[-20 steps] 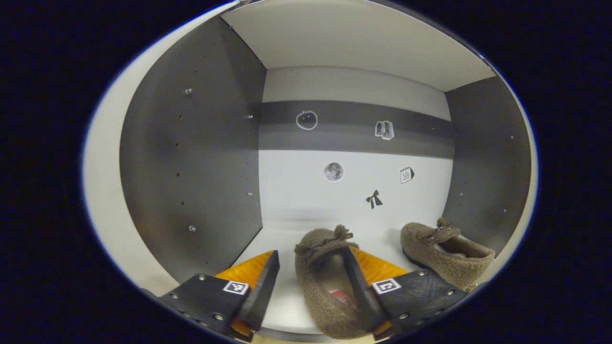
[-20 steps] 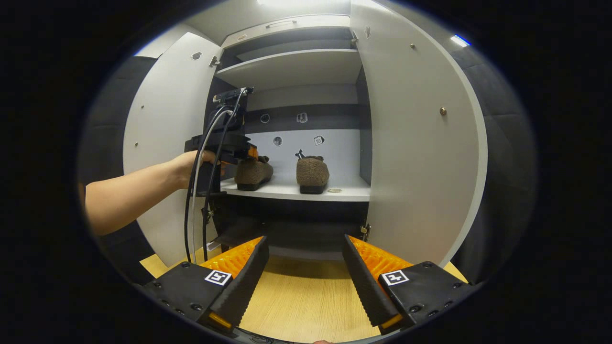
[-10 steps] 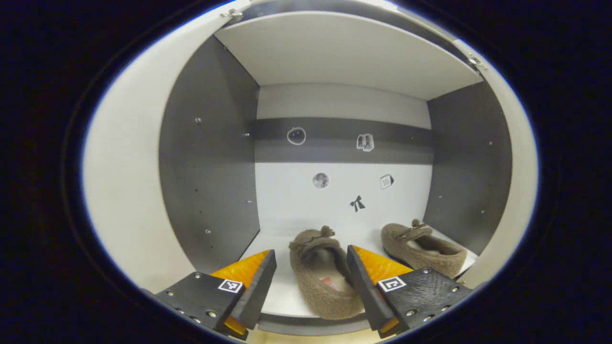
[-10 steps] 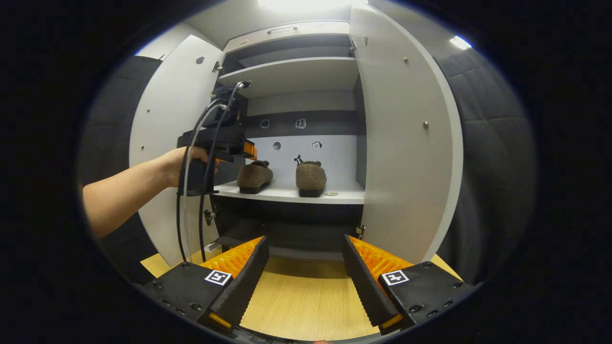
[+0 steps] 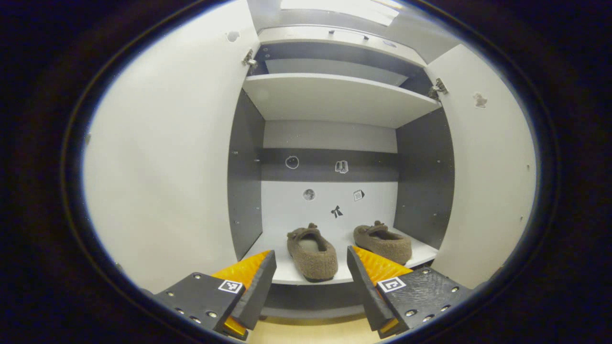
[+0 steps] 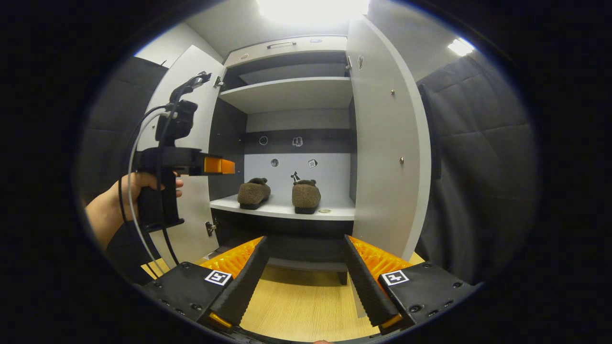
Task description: Grab one shoe with the right hand and put it into the shoe cabinet, grab the other shoe with the left hand and put it into the shoe cabinet; then close the right door with the right hand and the left door with the left hand.
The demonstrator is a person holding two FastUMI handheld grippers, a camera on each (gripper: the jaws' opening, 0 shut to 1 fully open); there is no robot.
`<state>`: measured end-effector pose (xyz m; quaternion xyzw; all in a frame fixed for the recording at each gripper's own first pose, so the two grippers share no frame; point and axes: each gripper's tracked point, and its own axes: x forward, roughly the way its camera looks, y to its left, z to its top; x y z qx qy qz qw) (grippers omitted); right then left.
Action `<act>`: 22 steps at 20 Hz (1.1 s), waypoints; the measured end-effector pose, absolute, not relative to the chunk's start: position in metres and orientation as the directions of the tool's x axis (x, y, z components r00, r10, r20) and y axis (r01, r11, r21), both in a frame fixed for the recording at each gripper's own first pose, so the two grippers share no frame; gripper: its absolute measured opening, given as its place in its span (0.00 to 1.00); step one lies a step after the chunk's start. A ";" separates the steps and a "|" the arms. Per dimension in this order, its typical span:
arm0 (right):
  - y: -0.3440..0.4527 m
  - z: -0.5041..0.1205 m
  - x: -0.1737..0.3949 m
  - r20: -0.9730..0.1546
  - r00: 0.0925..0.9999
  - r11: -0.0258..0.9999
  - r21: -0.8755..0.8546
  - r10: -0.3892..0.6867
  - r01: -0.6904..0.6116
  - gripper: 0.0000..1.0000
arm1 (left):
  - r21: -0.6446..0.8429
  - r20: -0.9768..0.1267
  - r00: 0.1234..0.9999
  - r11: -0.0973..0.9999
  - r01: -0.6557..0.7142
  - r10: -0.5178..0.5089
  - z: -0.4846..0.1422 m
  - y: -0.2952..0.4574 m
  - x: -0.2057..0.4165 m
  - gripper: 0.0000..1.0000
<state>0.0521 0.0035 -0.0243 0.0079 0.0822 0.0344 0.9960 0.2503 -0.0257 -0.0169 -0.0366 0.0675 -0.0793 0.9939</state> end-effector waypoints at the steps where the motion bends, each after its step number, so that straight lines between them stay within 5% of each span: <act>1: 0.002 -0.021 0.049 -0.157 0.985 0.998 0.019 0.067 -0.065 0.97 | -0.087 -0.128 0.979 0.985 0.151 -0.161 -0.017 -0.023 0.237 0.93; 6: -0.004 -0.009 0.036 -0.139 0.989 0.998 0.015 0.057 -0.055 0.98 | -0.072 -0.115 0.981 0.986 0.151 -0.159 -0.009 -0.005 0.178 0.93; 8: -0.007 -0.005 0.032 -0.135 0.990 0.999 0.020 0.049 -0.046 0.98 | -0.067 -0.101 0.983 0.987 0.149 -0.155 -0.004 0.002 0.157 0.79; 9: -0.009 -0.003 0.030 -0.135 0.990 0.999 0.025 0.047 -0.044 0.98 | -0.068 -0.093 0.984 0.987 0.146 -0.152 -0.002 0.007 0.148 0.93; 10: -0.010 -0.001 0.029 -0.134 0.990 0.999 0.027 0.045 -0.041 0.98 | -0.069 -0.084 0.985 0.988 0.142 -0.147 0.002 0.012 0.137 0.86; 22: -0.022 0.016 0.032 -0.127 0.991 0.997 0.066 0.047 -0.039 0.98 | -0.031 -0.101 0.994 0.999 0.045 -0.048 -0.011 0.076 0.062 0.86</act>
